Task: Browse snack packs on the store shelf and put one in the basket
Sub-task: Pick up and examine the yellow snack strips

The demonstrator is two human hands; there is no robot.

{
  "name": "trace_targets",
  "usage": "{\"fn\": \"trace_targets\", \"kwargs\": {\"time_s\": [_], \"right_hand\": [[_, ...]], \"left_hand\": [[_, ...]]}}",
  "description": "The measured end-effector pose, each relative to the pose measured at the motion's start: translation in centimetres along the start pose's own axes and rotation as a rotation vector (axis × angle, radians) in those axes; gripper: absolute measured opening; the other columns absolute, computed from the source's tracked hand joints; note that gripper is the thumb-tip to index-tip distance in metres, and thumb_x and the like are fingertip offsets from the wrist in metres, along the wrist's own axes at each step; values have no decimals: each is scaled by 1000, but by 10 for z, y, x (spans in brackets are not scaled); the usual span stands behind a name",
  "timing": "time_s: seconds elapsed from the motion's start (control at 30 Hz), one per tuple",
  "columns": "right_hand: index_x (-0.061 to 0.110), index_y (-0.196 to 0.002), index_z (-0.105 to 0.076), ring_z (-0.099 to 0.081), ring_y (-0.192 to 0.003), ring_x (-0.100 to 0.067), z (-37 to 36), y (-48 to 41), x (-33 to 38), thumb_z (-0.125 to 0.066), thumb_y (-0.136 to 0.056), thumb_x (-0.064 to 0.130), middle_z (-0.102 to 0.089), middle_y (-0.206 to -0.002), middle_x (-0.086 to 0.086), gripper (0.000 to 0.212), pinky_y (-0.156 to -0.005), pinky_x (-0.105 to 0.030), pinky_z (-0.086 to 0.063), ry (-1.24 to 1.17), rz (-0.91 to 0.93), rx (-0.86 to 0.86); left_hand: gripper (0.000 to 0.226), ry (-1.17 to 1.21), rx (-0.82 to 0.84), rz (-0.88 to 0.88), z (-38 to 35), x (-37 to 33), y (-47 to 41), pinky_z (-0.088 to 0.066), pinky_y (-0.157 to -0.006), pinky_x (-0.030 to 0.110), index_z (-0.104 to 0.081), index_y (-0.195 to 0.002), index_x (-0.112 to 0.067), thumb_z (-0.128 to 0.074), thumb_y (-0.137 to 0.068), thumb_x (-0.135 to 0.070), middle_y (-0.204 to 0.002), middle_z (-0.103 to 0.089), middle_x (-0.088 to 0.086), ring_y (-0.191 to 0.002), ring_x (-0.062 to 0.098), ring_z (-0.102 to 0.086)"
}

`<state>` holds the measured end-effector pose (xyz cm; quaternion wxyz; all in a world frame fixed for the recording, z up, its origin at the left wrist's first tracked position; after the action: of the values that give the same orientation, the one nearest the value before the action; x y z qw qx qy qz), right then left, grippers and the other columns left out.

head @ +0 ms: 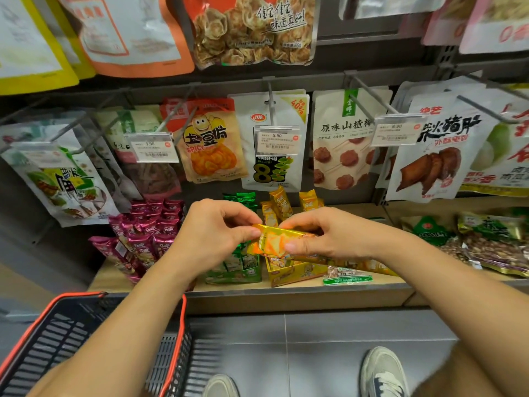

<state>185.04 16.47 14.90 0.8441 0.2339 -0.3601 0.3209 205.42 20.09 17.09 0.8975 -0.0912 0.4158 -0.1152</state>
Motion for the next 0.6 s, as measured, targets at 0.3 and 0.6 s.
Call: {"fn": "trace_targets", "kwargs": {"time_s": [0.3, 0.6], "right_hand": [[30, -121, -57, -58, -91, -6, -2, 2, -2, -74, -81, 45, -62, -104, 12, 46, -80, -27, -51, 304, -51, 48], [35, -117, -54, -58, -89, -3, -1, 6, -3, -71, -82, 49, -60, -100, 15, 42, -76, -25, -51, 242, -5, -24]], "left_hand": [[22, -139, 219, -82, -7, 4, 4, -49, -79, 31, -68, -82, -28, -69, -86, -6, -81, -67, -6, -81, 8, -61], [11, 74, 136, 39, -7, 4, -1, -49, -66, 15, -76, -69, -31, -84, -63, -29, -70, -72, -10, -68, 2, -64]]}}
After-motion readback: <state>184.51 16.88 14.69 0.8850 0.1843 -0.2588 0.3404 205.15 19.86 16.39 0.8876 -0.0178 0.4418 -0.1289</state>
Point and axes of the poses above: each hand's wrist, its own y-axis away from the middle knuckle, its own z-axis out of the back of the hand, x = y × z, the point moved 3 cm from there along -y, towards the middle knuckle
